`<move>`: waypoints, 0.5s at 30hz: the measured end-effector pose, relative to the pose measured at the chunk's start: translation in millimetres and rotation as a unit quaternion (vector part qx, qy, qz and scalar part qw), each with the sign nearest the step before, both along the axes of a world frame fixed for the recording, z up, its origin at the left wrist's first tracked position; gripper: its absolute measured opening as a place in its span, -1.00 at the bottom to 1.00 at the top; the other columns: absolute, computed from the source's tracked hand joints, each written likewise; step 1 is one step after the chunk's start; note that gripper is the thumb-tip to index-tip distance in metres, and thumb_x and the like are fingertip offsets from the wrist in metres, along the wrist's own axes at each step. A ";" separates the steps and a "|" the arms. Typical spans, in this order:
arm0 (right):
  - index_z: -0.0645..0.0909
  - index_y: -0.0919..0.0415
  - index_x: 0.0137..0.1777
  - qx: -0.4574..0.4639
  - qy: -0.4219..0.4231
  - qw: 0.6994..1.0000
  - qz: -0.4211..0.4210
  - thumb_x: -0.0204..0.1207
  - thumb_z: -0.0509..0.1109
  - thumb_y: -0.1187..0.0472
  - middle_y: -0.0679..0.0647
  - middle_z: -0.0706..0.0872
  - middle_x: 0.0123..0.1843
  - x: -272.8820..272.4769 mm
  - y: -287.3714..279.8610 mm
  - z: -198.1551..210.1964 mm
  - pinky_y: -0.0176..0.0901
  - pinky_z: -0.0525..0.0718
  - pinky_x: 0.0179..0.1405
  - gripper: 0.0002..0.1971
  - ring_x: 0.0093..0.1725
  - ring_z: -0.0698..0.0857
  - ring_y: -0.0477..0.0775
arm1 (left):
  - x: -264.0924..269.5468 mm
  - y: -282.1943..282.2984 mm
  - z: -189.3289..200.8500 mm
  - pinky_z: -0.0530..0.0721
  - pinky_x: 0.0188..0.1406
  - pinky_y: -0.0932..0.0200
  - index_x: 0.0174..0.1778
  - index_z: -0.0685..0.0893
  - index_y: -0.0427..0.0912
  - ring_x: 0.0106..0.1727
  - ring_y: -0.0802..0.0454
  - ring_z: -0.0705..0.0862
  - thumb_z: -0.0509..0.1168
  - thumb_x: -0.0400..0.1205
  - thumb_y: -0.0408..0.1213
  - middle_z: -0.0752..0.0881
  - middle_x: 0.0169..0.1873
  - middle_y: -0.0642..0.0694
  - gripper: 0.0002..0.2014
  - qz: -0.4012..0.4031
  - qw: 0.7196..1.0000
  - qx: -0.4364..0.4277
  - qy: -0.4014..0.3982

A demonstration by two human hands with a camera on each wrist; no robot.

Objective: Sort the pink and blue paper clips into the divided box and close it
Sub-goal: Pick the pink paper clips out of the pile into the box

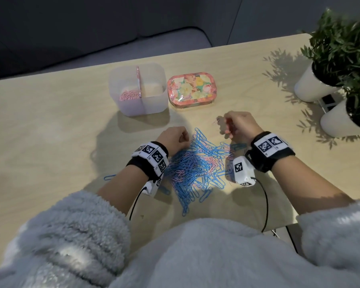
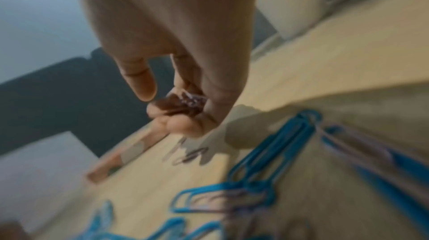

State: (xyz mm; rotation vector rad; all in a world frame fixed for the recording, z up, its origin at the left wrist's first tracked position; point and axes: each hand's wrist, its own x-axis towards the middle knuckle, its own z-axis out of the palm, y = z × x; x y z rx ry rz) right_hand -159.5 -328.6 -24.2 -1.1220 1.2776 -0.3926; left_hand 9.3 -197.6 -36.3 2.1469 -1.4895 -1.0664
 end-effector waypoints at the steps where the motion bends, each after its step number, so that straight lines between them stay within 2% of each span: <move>1: 0.44 0.14 -0.56 -0.079 0.056 0.995 0.023 0.47 0.31 0.21 -0.03 0.43 -0.74 1.2 -4.1 -6.3 -0.35 0.36 -0.64 -0.65 -0.66 0.43 0.02 | 0.0 0.1 -0.9 0.35 -0.38 0.29 -0.04 0.67 -0.26 -0.22 0.00 0.49 0.43 0.48 -0.31 0.46 -0.44 0.16 -0.82 -0.008 1.000 -0.001 -0.002; 2: 0.46 0.14 -0.59 -0.152 0.108 0.980 0.067 0.41 0.39 0.13 -0.07 0.47 -0.73 1.3 -8.0 -11.1 -0.26 0.45 -0.56 -0.64 -0.62 0.46 0.03 | 0.0 0.2 -0.6 0.38 -0.30 0.26 -0.03 0.67 -0.26 -0.21 0.00 0.50 0.43 0.48 -0.31 0.46 -0.44 0.15 -0.81 -0.018 1.000 -0.001 -0.004; 4: 0.59 0.08 -0.46 -0.212 0.157 0.950 0.169 0.33 0.47 0.13 -0.02 0.57 -0.59 3.6 -11.1 -14.1 -0.08 0.52 -0.39 -0.81 -0.51 0.53 0.08 | -0.4 0.5 0.7 0.40 -0.17 0.25 -0.02 0.68 -0.26 -0.19 0.00 0.51 0.43 0.49 -0.30 0.51 -0.40 0.07 -0.81 -0.035 0.999 0.006 -0.014; 5: 0.64 0.05 -0.33 -0.233 0.189 0.929 0.216 0.32 0.50 0.15 0.02 0.60 -0.50 4.6 -10.8 -12.8 -0.08 0.53 -0.31 -0.91 -0.43 0.56 0.10 | -0.2 0.4 0.6 0.41 -0.15 0.23 -0.02 0.69 -0.27 -0.18 0.00 0.52 0.43 0.50 -0.29 0.54 -0.36 0.02 -0.81 -0.041 0.999 0.013 -0.020; 6: 0.66 0.05 -0.21 -0.263 0.225 0.903 0.253 0.32 0.52 0.16 0.06 0.62 -0.41 5.0 -12.0 -12.0 -0.09 0.54 -0.22 -0.91 -0.33 0.59 0.12 | -0.1 0.7 0.9 0.41 -0.15 0.22 -0.03 0.69 -0.27 -0.18 0.00 0.52 0.42 0.50 -0.28 0.55 -0.34 -0.01 -0.81 -0.045 0.998 0.019 -0.024; 7: 0.67 0.07 -0.16 -0.279 0.253 0.884 0.278 0.33 0.52 0.17 0.08 0.64 -0.34 6.6 -12.9 -10.1 -0.09 0.55 -0.16 -0.89 -0.25 0.60 0.12 | 0.1 1.1 0.7 0.41 -0.17 0.22 -0.04 0.69 -0.28 -0.18 0.00 0.51 0.42 0.50 -0.26 0.54 -0.36 0.00 -0.81 -0.046 0.998 0.024 -0.027; 8: 0.66 0.08 -0.20 -0.282 0.261 0.877 0.288 0.34 0.50 0.18 0.07 0.65 -0.32 8.3 -14.3 -8.8 -0.10 0.55 -0.14 -0.92 -0.21 0.61 0.12 | 0.2 2.2 0.8 0.41 -0.22 0.23 -0.08 0.69 -0.26 -0.20 0.00 0.50 0.42 0.51 -0.25 0.51 -0.41 0.04 -0.83 -0.044 0.998 0.029 -0.026; 9: 0.64 0.08 -0.29 -0.276 0.266 0.875 0.297 0.36 0.49 0.20 0.05 0.66 -0.34 10.0 -14.0 -7.2 -0.10 0.55 -0.13 -0.93 -0.21 0.62 0.11 | 0.5 3.0 0.6 0.39 -0.30 0.23 -0.12 0.67 -0.23 -0.21 -0.01 0.50 0.42 0.51 -0.25 0.48 -0.44 0.08 -0.86 -0.040 0.998 0.034 -0.021; 10: 0.58 0.07 -0.38 -0.270 0.274 0.872 0.302 0.38 0.47 0.21 0.03 0.66 -0.37 10.4 -14.8 -7.9 -0.10 0.55 -0.13 -0.85 -0.21 0.62 0.10 | 0.7 3.9 1.1 0.36 -0.39 0.26 -0.17 0.64 -0.19 -0.22 -0.01 0.49 0.42 0.51 -0.24 0.46 -0.45 0.11 -0.88 -0.036 0.999 0.035 -0.013; 12: 0.47 0.04 -0.47 -0.248 0.276 0.877 0.306 0.42 0.42 0.25 0.06 0.64 -0.38 9.8 -14.1 -8.6 -0.10 0.53 -0.14 -0.72 -0.24 0.59 0.10 | 1.5 5.2 1.8 0.33 -0.44 0.33 -0.19 0.60 -0.17 -0.23 -0.01 0.48 0.41 0.53 -0.24 0.50 -0.43 0.07 -0.88 -0.029 0.999 0.037 0.007; 13: 0.43 0.06 -0.49 -0.233 0.253 0.890 0.298 0.45 0.37 0.28 0.09 0.61 -0.42 8.9 -11.7 -6.2 -0.09 0.52 -0.20 -0.70 -0.31 0.57 0.11 | 2.6 5.8 1.8 0.35 -0.43 0.32 -0.17 0.60 -0.19 -0.23 -0.01 0.50 0.39 0.54 -0.26 0.55 -0.39 0.02 -0.89 -0.023 0.999 0.038 0.017; 15: 0.38 0.21 -0.50 -0.181 0.154 0.944 0.229 0.48 0.22 0.36 0.12 0.50 -0.58 6.1 -7.7 -3.8 -0.18 0.43 -0.47 -0.69 -0.56 0.47 0.05 | 7.6 7.8 3.8 0.43 -0.38 0.26 -0.19 0.57 -0.19 -0.30 0.03 0.53 0.32 0.59 -0.30 0.62 -0.27 -0.05 -0.92 0.011 0.999 0.030 0.042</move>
